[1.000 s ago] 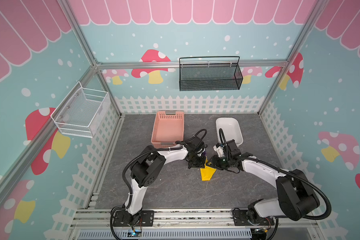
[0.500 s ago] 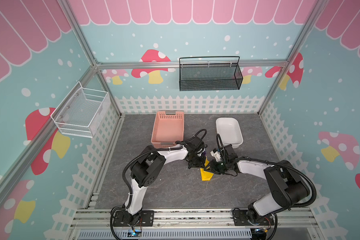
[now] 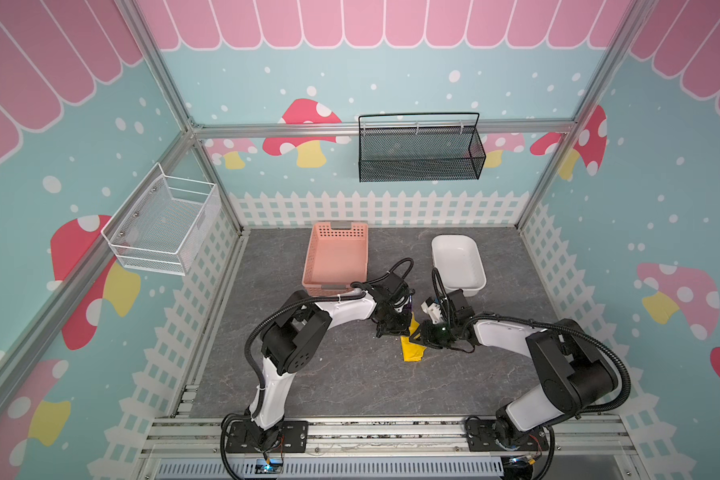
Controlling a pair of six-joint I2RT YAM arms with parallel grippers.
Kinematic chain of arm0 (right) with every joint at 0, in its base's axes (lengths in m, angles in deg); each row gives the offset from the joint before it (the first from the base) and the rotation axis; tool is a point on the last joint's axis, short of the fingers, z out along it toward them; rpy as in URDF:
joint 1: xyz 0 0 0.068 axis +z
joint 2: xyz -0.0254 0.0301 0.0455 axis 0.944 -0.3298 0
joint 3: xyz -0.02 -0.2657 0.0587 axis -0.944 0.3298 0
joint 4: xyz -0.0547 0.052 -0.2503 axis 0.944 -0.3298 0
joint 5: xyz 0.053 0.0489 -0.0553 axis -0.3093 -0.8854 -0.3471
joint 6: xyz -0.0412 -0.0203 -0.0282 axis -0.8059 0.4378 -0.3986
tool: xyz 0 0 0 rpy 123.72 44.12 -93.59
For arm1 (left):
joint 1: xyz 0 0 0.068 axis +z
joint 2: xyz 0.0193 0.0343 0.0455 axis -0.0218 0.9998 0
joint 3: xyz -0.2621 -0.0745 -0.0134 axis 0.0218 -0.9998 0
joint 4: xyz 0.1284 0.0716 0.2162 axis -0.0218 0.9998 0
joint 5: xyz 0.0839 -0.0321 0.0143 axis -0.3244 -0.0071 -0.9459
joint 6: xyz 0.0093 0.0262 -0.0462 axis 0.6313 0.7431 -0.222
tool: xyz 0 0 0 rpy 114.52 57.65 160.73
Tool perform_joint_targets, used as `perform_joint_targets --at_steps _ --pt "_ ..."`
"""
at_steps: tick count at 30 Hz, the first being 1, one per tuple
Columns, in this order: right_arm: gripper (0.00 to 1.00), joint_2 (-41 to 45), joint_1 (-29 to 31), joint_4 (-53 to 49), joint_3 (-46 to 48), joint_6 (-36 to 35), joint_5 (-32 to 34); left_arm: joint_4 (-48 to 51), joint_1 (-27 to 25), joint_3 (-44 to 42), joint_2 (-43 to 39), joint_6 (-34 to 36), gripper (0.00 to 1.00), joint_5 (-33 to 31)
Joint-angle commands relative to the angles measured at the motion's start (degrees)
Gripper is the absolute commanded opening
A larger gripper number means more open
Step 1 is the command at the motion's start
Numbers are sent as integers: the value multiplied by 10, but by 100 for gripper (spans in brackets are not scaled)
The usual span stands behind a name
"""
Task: Place the utensils on the paper napkin and roll it up
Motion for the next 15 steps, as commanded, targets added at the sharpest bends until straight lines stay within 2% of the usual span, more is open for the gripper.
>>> perform_joint_targets --at_steps 1,6,15 --pt "33 -22 -1 -35 7 -15 29 11 -1 -9 10 -4 4 -7" --pt "35 -31 -1 -50 5 -15 55 9 -1 -10 -2 -7 6 -13" --pt "29 -25 -1 -58 12 -12 68 7 14 -6 -59 -14 10 -46"
